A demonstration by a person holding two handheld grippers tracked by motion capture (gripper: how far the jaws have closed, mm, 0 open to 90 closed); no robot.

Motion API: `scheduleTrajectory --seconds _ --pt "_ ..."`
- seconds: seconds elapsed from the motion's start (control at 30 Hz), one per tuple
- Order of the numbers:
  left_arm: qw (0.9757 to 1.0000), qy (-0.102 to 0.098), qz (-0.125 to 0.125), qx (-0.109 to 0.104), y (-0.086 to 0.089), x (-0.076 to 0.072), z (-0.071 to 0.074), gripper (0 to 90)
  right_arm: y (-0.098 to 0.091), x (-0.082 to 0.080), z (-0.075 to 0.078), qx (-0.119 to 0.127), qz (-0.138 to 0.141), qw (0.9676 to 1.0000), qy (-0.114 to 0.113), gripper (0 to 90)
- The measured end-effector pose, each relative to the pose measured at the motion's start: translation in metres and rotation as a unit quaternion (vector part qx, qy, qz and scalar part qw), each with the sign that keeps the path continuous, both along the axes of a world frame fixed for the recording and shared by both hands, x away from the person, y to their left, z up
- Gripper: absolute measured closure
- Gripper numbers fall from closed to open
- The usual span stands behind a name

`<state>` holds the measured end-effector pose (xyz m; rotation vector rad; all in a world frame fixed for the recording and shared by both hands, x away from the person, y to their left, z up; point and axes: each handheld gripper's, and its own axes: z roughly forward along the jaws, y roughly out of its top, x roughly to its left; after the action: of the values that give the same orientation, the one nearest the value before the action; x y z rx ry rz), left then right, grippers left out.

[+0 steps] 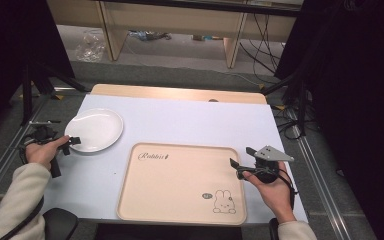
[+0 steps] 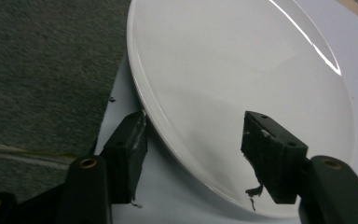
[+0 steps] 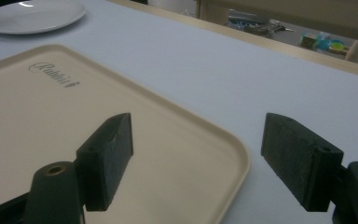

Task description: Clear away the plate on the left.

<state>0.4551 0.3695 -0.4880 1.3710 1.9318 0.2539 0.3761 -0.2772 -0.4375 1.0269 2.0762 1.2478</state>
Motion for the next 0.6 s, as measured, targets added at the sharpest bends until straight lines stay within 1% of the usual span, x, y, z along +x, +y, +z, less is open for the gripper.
scheduleTrajectory --seconds 0.03,0.1,0.13,0.17,0.2,0.23,0.27,0.3,0.33,0.37,0.4,0.43,0.47,0.5,0.53,0.57,0.6 --pt "1.0 -0.001 0.0 -0.001 0.001 0.0 0.0 42.7 0.0 0.0 0.0 0.0 0.002 1.0 0.001 25.9" --pt "0.9999 -0.001 0.009 -0.011 0.001 0.0 -0.001 43.1 0.0 0.0 0.0 0.001 0.001 1.0 0.001 25.9" --pt "0.9998 0.001 0.013 -0.017 0.002 0.0 -0.001 44.1 0.0 0.0 0.0 0.0 0.002 1.0 0.001 25.9" --pt "0.9997 0.001 0.015 -0.02 0.003 0.0 -0.001 47.9 0.0 0.0 0.0 0.0 0.001 1.0 0.001 25.9" --pt "0.9995 0.004 0.019 -0.027 0.005 0.0 -0.001 47.9 0.0 0.0 0.0 0.0 0.001 1.0 0.001 25.9" --pt "0.9989 0.004 0.026 -0.038 0.007 0.0 -0.002 50.1 0.0 0.0 0.0 0.001 0.001 1.0 -0.001 25.9" --pt "0.9985 0.005 0.028 -0.047 0.009 0.0 -0.003 56.0 0.0 0.0 0.0 0.0 0.001 1.0 0.002 25.9" --pt "0.9966 0.003 0.041 -0.072 0.011 0.001 -0.005 58.2 0.0 0.0 0.0 -0.001 0.001 1.0 0.001 25.9" --pt "0.9968 0.009 0.036 -0.071 0.014 -0.001 -0.006 60.7 0.0 0.0 0.0 -0.001 0.001 1.0 0.001 25.9" --pt "0.9968 0.009 0.036 -0.071 0.014 -0.001 -0.006 64.3 0.0 0.0 0.0 -0.001 0.001 1.0 0.001 25.9" --pt "0.9951 0.004 0.055 -0.082 0.013 0.0 -0.008 67.9 0.0 0.0 0.0 -0.001 0.0 1.0 0.001 25.9" --pt "0.9949 0.004 0.053 -0.086 0.015 -0.001 -0.009 67.9 0.0 0.0 0.0 -0.001 0.0 1.0 0.001 25.9" --pt "0.9942 -0.006 0.052 -0.095 0.016 -0.002 -0.011 69.9 0.0 0.0 0.0 -0.001 0.001 1.0 0.001 25.9" --pt "0.9936 -0.008 0.053 -0.099 0.016 -0.002 -0.011 71.4 0.0 0.0 0.0 0.0 0.001 1.0 0.001 25.9" --pt "0.9933 -0.008 0.054 -0.102 0.017 -0.002 -0.012 71.7 0.0 0.0 0.0 -0.001 0.0 1.0 0.001 25.9" --pt "0.9931 -0.004 0.059 -0.101 0.017 -0.002 -0.011 72.9 0.001 0.0 0.0 0.0 0.001 1.0 0.009 26.0" --pt "0.9933 0.002 0.058 -0.1 0.017 -0.002 -0.01 72.9 0.001 0.0 0.0 0.0 0.001 1.0 0.009 26.0"
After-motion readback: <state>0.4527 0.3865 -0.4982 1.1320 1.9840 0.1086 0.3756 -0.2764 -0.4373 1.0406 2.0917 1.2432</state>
